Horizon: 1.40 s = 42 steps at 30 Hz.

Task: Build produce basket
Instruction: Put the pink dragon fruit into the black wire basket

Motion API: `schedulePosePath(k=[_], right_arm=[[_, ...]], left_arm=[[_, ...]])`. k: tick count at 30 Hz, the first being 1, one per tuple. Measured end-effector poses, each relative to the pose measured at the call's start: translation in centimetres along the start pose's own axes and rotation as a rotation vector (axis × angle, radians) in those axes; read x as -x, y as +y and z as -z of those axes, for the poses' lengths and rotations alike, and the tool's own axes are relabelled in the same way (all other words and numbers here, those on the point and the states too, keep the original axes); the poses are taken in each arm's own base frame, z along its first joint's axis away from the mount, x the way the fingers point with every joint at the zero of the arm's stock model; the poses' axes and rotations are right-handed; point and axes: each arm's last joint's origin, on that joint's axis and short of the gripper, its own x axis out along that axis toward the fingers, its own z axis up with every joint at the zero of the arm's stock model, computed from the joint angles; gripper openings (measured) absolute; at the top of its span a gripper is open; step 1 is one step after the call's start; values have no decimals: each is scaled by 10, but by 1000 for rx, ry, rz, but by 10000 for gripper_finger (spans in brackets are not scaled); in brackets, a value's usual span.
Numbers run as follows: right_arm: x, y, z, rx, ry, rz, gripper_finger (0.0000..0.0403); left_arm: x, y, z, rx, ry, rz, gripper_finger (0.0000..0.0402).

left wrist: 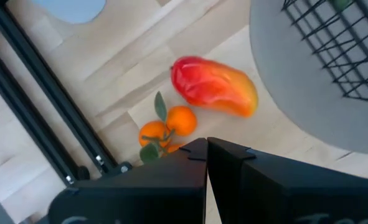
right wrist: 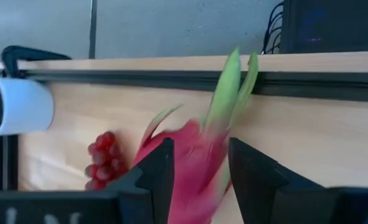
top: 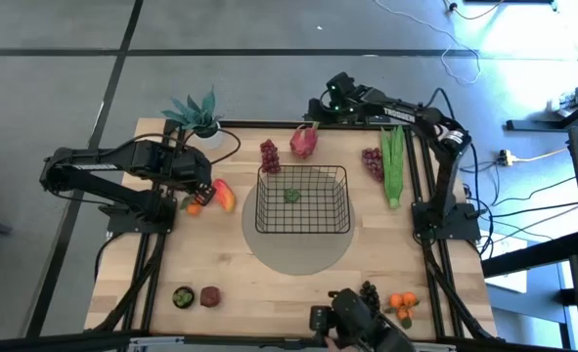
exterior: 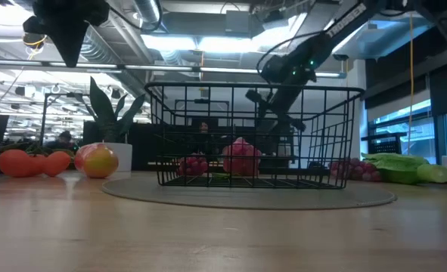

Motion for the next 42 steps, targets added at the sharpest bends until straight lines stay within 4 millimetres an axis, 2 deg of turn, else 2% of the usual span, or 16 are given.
schedulePosePath(k=[8,16,30,42], right_arm=[[-26,-6,-6,-12,-36,-19,135],[-29,-9,-7,-12,-91,46,135],[-31,-12,-3,-37,-75,79,135],[-60,-23,1,-52,2,65,135]], left_arm=[[0,-2,-1,7,-16,15,0],[0,-1,-2,6,-30,5,0],[0,-1,-2,6,-36,0,0],[0,-1,-2,6,-37,-1,0]])
